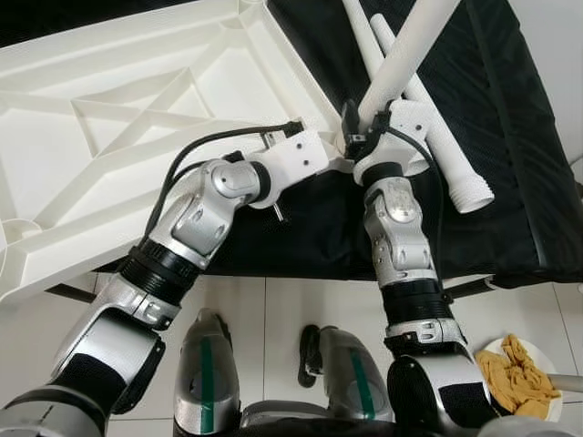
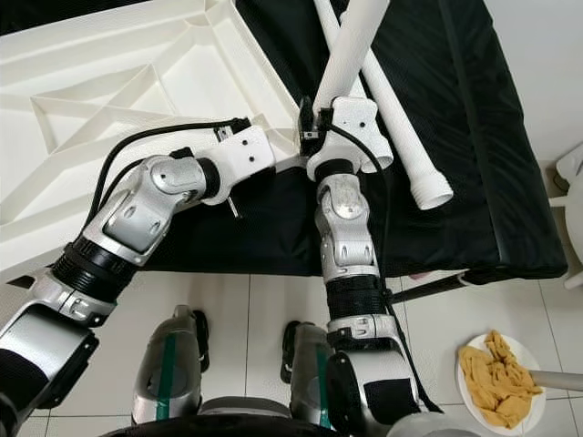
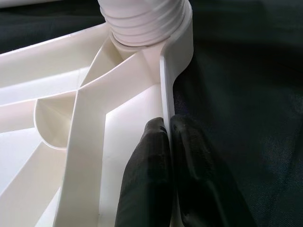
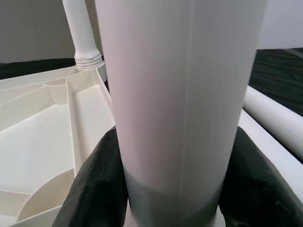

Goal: Building children table

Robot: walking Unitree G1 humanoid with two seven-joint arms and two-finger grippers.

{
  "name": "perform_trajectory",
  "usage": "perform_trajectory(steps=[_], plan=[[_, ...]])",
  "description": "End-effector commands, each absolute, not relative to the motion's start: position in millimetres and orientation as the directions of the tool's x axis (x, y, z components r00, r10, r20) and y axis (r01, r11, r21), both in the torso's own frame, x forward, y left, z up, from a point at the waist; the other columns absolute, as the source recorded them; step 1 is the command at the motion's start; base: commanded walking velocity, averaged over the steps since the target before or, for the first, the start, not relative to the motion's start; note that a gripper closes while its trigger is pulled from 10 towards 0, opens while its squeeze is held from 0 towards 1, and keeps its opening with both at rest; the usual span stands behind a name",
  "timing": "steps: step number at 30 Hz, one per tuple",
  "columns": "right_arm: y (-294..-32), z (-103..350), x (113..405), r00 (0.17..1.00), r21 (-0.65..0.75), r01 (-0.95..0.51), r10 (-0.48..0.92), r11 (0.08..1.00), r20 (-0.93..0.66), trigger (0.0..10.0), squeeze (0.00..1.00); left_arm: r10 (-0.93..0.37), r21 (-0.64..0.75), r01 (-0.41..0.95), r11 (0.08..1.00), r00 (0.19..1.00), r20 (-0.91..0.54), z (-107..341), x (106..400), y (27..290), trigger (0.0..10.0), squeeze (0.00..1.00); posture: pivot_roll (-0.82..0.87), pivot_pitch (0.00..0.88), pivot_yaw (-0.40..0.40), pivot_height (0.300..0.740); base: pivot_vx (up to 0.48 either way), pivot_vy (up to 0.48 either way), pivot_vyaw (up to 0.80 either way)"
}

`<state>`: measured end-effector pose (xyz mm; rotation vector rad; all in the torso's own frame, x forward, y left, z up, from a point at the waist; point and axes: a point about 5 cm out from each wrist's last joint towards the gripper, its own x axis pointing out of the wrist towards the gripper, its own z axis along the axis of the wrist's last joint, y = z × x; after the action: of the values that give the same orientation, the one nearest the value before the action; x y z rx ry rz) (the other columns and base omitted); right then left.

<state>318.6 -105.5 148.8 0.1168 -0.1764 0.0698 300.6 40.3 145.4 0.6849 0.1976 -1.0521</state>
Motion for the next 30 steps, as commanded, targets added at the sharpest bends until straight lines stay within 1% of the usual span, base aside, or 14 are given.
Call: perform_trajectory(steps=[1, 10, 11, 14, 15, 20, 21, 22, 23, 25, 26, 28, 29, 30], plan=[[-102, 145, 316, 0.986, 0.128, -0.078, 0.057, 0.989, 0.156, 10.0, 0.00, -0.736, 0.413, 0.876, 0.247, 0.447, -0.508, 137, 295, 33, 10.0, 0.00, 0.06, 0.049, -0.062, 0.740, 0.000, 0.000, 0.00], [-102, 144, 314, 0.989, 0.102, -0.033, 0.018, 0.994, 0.146, 10.0, 0.00, -0.744, 0.425, 0.875, 0.234, 0.442, -0.501, 138, 294, 32, 10.0, 0.00, 0.06, 0.049, -0.063, 0.740, 0.000, 0.000, 0.00], [-102, 144, 314, 0.990, 0.119, -0.055, 0.039, 0.991, 0.136, 10.0, 0.69, -0.743, 0.428, 0.873, 0.235, 0.445, -0.500, 139, 294, 32, 10.0, 0.00, 0.06, 0.051, -0.063, 0.740, 0.000, 0.000, 0.00], [-102, 144, 313, 0.989, 0.130, -0.077, 0.059, 0.988, 0.134, 10.0, 0.69, -0.742, 0.429, 0.872, 0.236, 0.447, -0.500, 139, 294, 33, 10.0, 0.00, 0.06, 0.051, -0.063, 0.740, 0.000, 0.000, 0.00], [-102, 145, 313, 0.988, 0.129, -0.085, 0.067, 0.988, 0.143, 10.0, 1.00, -0.742, 0.429, 0.872, 0.238, 0.448, -0.499, 139, 294, 33, 10.0, 0.00, 0.06, 0.051, -0.064, 0.740, 0.000, 0.000, 0.00], [-104, 149, 312, 0.980, 0.125, -0.128, 0.106, 0.984, 0.171, 10.0, 1.00, -0.740, 0.430, 0.870, 0.241, 0.452, -0.498, 140, 295, 33, 10.0, 0.00, 0.06, 0.055, -0.066, 0.740, 0.000, 0.000, 0.00], [-105, 150, 312, 0.976, 0.133, -0.151, 0.127, 0.980, 0.176, 10.0, 0.63, -0.739, 0.432, 0.868, 0.244, 0.455, -0.497, 140, 295, 33, 10.0, 0.00, 0.06, 0.055, -0.066, 0.740, 0.000, 0.000, 0.00], [-106, 153, 312, 0.967, 0.136, -0.195, 0.168, 0.971, 0.190, 10.0, 0.00, -0.739, 0.433, 0.867, 0.246, 0.457, -0.495, 140, 296, 33, 10.0, 0.00, 0.06, 0.055, -0.066, 0.740, 0.000, 0.000, 0.00], [-106, 153, 312, 0.967, 0.136, -0.195, 0.168, 0.971, 0.190, 10.0, 0.00, -0.739, 0.433, 0.867, 0.246, 0.457, -0.495, 140, 296, 33, 10.0, 0.00, 0.06, 0.055, -0.066, 0.740, 0.000, 0.000, 0.00], [-112, 157, 315, 0.952, 0.137, -0.258, 0.227, 0.956, 0.205, 10.0, 0.00, -0.739, 0.434, 0.866, 0.249, 0.459, -0.493, 141, 296, 33, 10.0, 0.00, 0.05, 0.055, -0.065, 0.740, 0.000, 0.000, 0.00], [-112, 157, 315, 0.952, 0.137, -0.258, 0.227, 0.956, 0.205, 10.0, 0.00, -0.739, 0.434, 0.866, 0.249, 0.459, -0.493, 141, 296, 33, 10.0, 0.00, 0.05, 0.055, -0.065, 0.740, 0.000, 0.000, 0.00], [-122, 160, 318, 0.928, 0.101, -0.336, 0.312, 0.936, 0.203, 10.0, 0.00, -0.739, 0.436, 0.864, 0.251, 0.462, -0.491, 141, 297, 33, 10.0, 0.00, 0.05, 0.053, -0.066, 0.740, 0.000, 0.000, 0.00], [-122, 160, 318, 0.928, 0.101, -0.336, 0.312, 0.936, 0.203, 10.0, 0.00, -0.739, 0.436, 0.864, 0.251, 0.462, -0.491, 141, 297, 33, 10.0, 0.00, 0.05, 0.053, -0.066, 0.740, 0.000, 0.000, 0.00], [-128, 161, 320, 0.915, 0.077, -0.372, 0.351, 0.925, 0.199, 10.0, 0.00, -0.739, 0.438, 0.863, 0.251, 0.463, -0.489, 141, 297, 32, 10.0, 0.00, 0.05, 0.054, -0.066, 0.740, 0.000, 0.000, 0.00]])
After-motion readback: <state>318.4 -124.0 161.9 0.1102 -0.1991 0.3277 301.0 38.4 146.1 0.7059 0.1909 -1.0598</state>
